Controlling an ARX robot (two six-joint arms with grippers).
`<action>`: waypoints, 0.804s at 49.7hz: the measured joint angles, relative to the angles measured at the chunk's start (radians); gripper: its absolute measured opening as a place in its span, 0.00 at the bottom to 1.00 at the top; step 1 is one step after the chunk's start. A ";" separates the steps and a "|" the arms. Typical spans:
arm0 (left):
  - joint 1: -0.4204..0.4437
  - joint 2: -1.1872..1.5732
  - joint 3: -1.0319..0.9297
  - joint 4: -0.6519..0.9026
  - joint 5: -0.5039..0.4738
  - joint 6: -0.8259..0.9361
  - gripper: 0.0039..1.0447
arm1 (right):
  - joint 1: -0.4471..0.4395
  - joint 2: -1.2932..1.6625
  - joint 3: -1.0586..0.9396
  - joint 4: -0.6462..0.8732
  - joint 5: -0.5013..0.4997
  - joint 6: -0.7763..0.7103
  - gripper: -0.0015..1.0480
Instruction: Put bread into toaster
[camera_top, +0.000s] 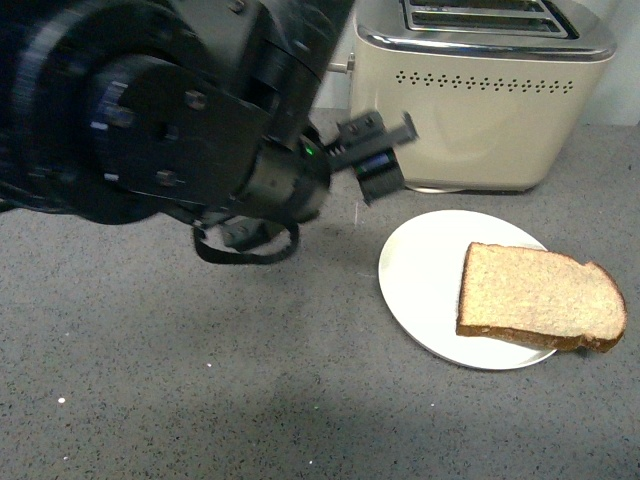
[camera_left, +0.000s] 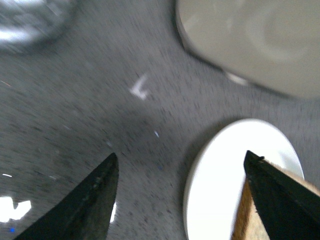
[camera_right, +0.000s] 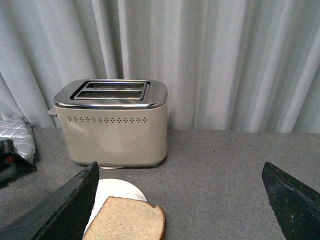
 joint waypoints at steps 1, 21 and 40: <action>0.010 -0.022 -0.021 0.018 -0.031 0.000 0.74 | 0.000 0.000 0.000 0.000 0.000 0.000 0.91; 0.201 -0.156 -0.548 0.999 -0.190 0.576 0.60 | 0.000 0.002 0.000 0.000 0.000 0.000 0.91; 0.352 -0.563 -0.861 0.988 -0.052 0.720 0.03 | 0.000 0.000 0.000 0.000 0.000 0.000 0.91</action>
